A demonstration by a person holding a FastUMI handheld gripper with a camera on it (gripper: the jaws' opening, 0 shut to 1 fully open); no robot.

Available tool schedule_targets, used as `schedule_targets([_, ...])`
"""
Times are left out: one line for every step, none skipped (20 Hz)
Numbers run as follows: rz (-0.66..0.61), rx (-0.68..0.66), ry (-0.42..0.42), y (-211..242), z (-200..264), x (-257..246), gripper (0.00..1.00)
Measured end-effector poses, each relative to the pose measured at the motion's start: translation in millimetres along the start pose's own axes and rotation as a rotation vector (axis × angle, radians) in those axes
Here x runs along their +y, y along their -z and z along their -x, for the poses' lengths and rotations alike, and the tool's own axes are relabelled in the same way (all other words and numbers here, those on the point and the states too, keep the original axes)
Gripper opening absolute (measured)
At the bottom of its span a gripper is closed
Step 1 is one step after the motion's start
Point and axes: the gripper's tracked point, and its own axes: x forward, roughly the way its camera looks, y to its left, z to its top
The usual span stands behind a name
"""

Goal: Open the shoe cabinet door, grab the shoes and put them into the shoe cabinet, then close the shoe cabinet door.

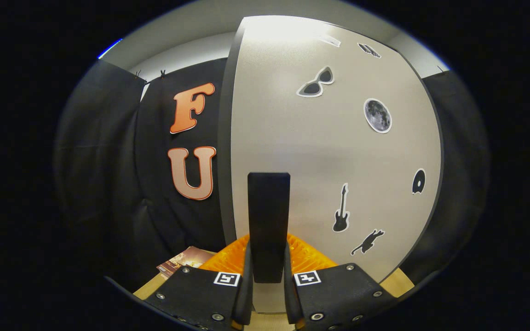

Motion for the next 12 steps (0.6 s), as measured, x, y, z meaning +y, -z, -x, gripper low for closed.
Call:
schedule_targets([0.002, 0.002, -0.017, 0, 1, -1, 0.27])
schedule_targets([-0.008, 0.005, -0.032, 0, 3, 1, 0.27])
schedule_targets([-0.006, 0.010, -0.039, 0, 5, 1, 0.26])
schedule_targets([-0.002, 0.007, -0.039, 0, 6, 0, 0.26])
schedule_targets([0.002, 0.007, -0.037, 0, 8, 0, 0.26])
schedule_targets([0.012, 0.001, -0.035, -2, 9, 1, 0.26])
schedule_targets([0.015, -0.001, -0.034, -3, 12, 1, 0.26])
schedule_targets([0.009, 0.003, -0.037, -3, 15, 2, 0.26])
schedule_targets([0.004, 0.006, -0.036, -4, 20, 2, 0.26])
schedule_targets([0.007, 0.009, -0.032, -4, 23, 1, 0.26])
schedule_targets([0.009, 0.010, -0.027, -4, 28, -1, 0.26])
schedule_targets([0.007, 0.011, -0.022, -3, 31, -3, 0.26])
